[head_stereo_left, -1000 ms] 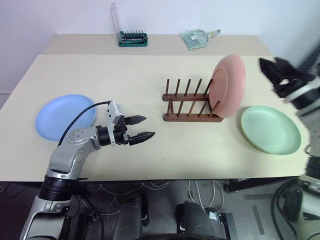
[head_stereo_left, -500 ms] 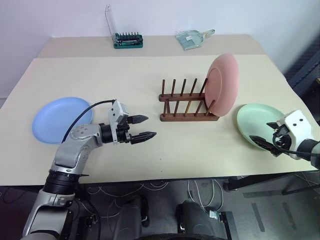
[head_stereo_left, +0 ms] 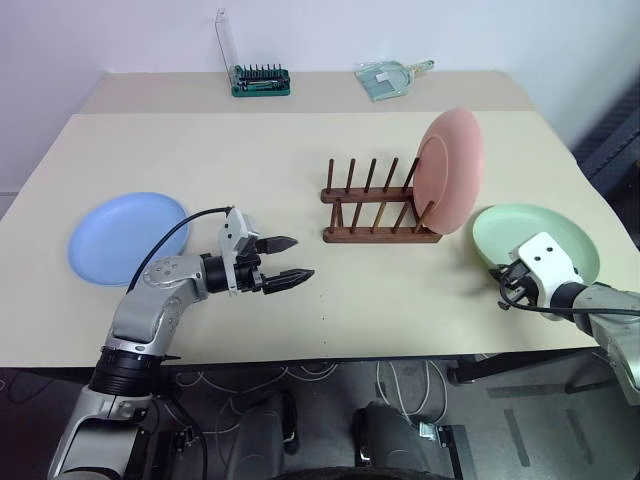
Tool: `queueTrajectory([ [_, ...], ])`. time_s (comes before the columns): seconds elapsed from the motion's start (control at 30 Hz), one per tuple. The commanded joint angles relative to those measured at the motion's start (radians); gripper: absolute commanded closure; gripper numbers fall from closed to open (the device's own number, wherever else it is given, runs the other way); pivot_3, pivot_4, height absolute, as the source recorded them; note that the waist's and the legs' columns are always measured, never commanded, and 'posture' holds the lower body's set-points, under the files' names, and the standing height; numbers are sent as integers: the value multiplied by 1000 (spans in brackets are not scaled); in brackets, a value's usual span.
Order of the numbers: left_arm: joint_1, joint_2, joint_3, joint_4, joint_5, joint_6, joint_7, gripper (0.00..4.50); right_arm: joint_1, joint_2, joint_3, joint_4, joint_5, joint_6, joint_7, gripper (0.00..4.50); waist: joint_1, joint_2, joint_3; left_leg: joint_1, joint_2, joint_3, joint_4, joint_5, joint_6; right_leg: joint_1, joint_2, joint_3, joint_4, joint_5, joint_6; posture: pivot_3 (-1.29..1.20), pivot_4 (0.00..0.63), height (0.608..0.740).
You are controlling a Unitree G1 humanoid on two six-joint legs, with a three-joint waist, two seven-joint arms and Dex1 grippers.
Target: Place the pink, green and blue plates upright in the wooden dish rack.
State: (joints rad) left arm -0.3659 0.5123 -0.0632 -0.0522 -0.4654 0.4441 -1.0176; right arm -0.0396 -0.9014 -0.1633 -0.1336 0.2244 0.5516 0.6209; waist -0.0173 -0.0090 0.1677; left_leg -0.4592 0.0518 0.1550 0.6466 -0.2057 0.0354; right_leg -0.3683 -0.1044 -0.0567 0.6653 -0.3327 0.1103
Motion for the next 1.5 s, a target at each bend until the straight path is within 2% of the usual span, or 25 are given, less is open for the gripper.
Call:
queueTrajectory([
  [0.03,-5,5,14,-38,-2,-10,8,493,-47,4,-25,19,-59,-42,-57,4440,1,0,0,0,0,0,0,0,0,0,0,0,0,0,0,0,150,732],
  [0.2,-11,7,13,-31,-1,-11,8,493,-246,16,-95,85,-157,-186,-241,4440,-3,3,2,-1,0,1,0,0,0,-2,0,0,1,0,0,0,150,732],
  [0.4,-23,0,14,-15,12,-37,15,493,-464,37,-111,-39,-74,-292,-196,4440,0,3,2,-1,0,1,0,1,-1,-3,1,0,1,0,0,0,150,732],
  [0.6,-36,2,43,26,22,-67,31,493,-635,154,-68,-260,257,-129,-65,4440,0,3,2,-1,1,1,0,1,-1,-3,1,0,1,0,0,0,150,732],
  [0.77,-34,14,63,53,28,-84,34,493,-728,298,-80,-331,607,60,-98,4440,1,3,2,-2,0,1,0,1,-1,-3,0,0,1,0,0,0,150,732],
  [0.9,-24,18,78,41,18,-77,38,493,-731,426,-99,-289,882,174,-202,4440,1,2,2,-2,0,0,-1,0,0,-3,-1,0,1,0,0,0,150,732],
  [0.97,-19,20,81,31,15,-74,41,493,-723,477,-99,-245,940,213,-286,4440,0,2,2,-2,0,0,-1,0,0,-3,-1,0,1,0,0,0,150,732],
  [1.13,-1,28,85,2,9,-64,47,493,-671,567,-140,-190,1018,208,-446,4440,1,2,2,-3,0,1,-1,0,0,-4,-1,0,1,0,0,0,150,732],
  [1.5,-8,40,81,-4,6,-49,46,493,-604,590,-159,-191,1089,207,-560,4440,-2,2,2,-3,0,1,-1,0,0,-5,0,0,2,0,0,0,150,732],
])
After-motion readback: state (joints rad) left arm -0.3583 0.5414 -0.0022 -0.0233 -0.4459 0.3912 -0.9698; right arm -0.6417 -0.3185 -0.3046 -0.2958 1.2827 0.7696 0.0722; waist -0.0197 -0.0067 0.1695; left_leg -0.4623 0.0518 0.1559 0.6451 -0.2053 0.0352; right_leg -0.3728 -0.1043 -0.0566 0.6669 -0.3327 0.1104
